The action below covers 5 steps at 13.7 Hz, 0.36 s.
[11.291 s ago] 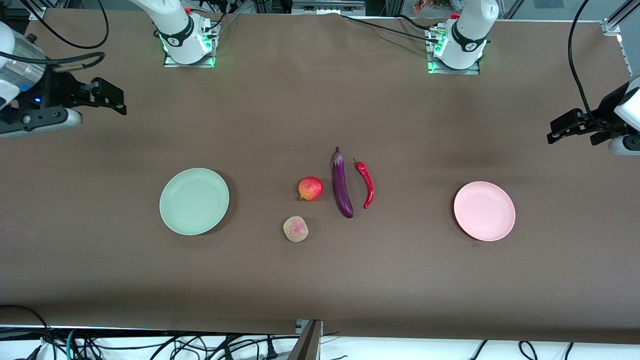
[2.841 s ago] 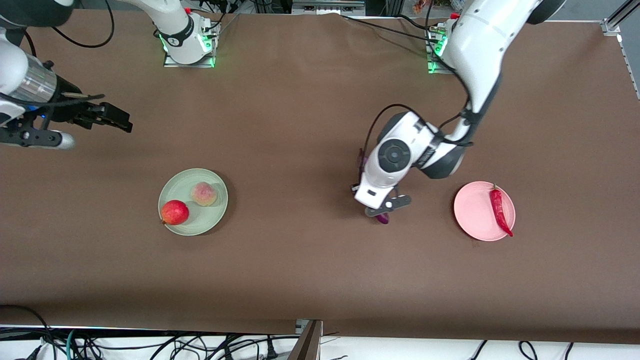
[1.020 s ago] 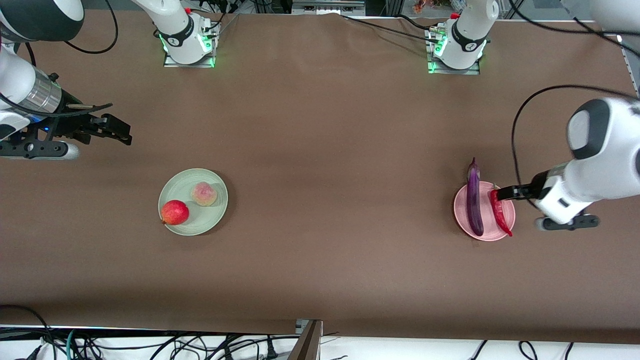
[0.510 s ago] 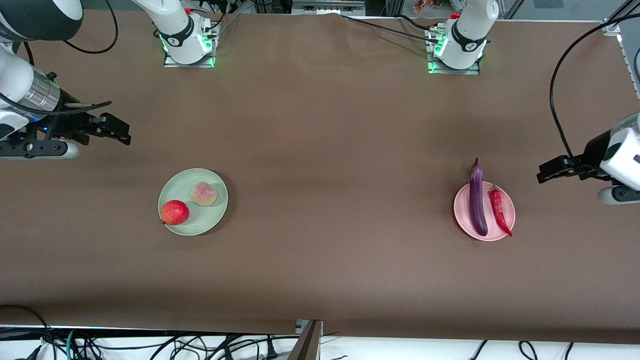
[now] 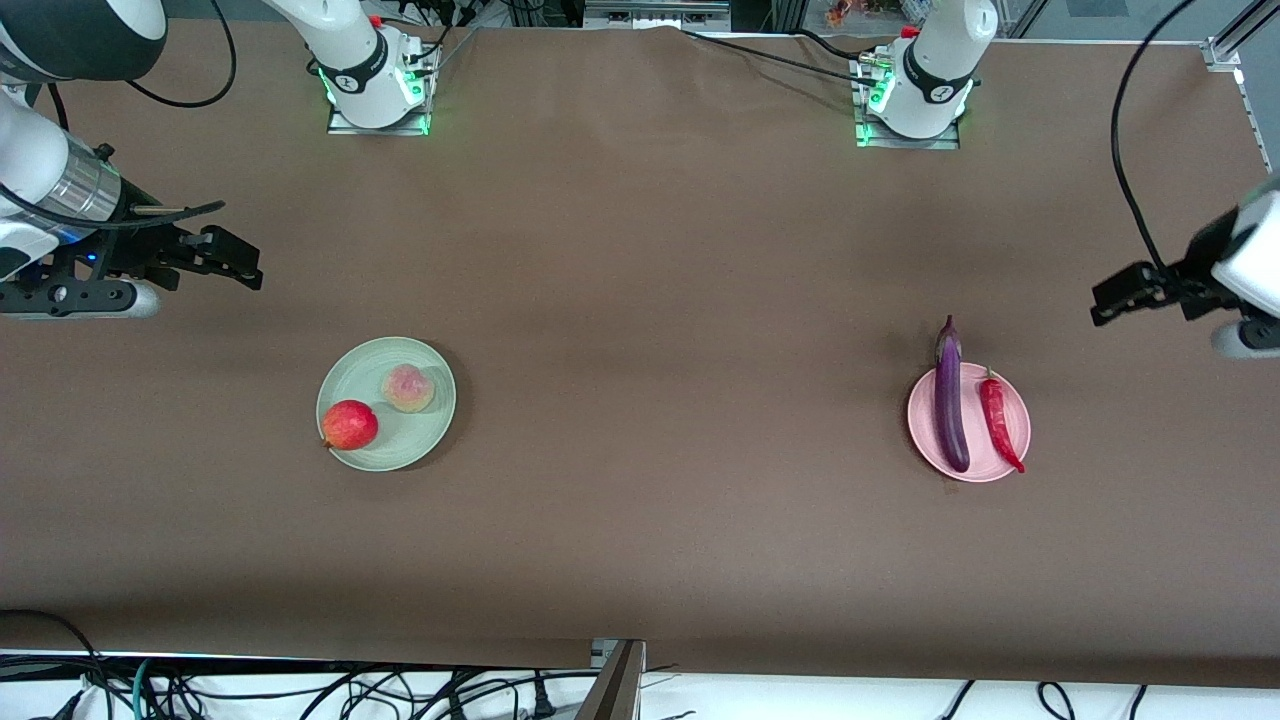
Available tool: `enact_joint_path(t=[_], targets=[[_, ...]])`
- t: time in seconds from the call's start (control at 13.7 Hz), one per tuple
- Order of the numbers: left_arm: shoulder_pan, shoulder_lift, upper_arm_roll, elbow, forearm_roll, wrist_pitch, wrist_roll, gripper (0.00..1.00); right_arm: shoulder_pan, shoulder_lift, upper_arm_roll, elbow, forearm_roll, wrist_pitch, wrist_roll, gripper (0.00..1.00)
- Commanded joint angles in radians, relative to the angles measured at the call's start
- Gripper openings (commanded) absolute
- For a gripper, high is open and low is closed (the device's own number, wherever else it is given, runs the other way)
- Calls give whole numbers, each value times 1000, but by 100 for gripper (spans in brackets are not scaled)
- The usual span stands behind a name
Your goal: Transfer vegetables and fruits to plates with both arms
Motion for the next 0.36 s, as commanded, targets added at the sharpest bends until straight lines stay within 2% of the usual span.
enact_joint_path(t=[0.0,0.29], targets=[[-40,-149,40,-242,-23,145,64,100,-7,3,9,19,-14,-14,-13,100],[-60,-138,54,-231,-23,128,70,100,-7,3,9,19,-13,-14,-15,100]])
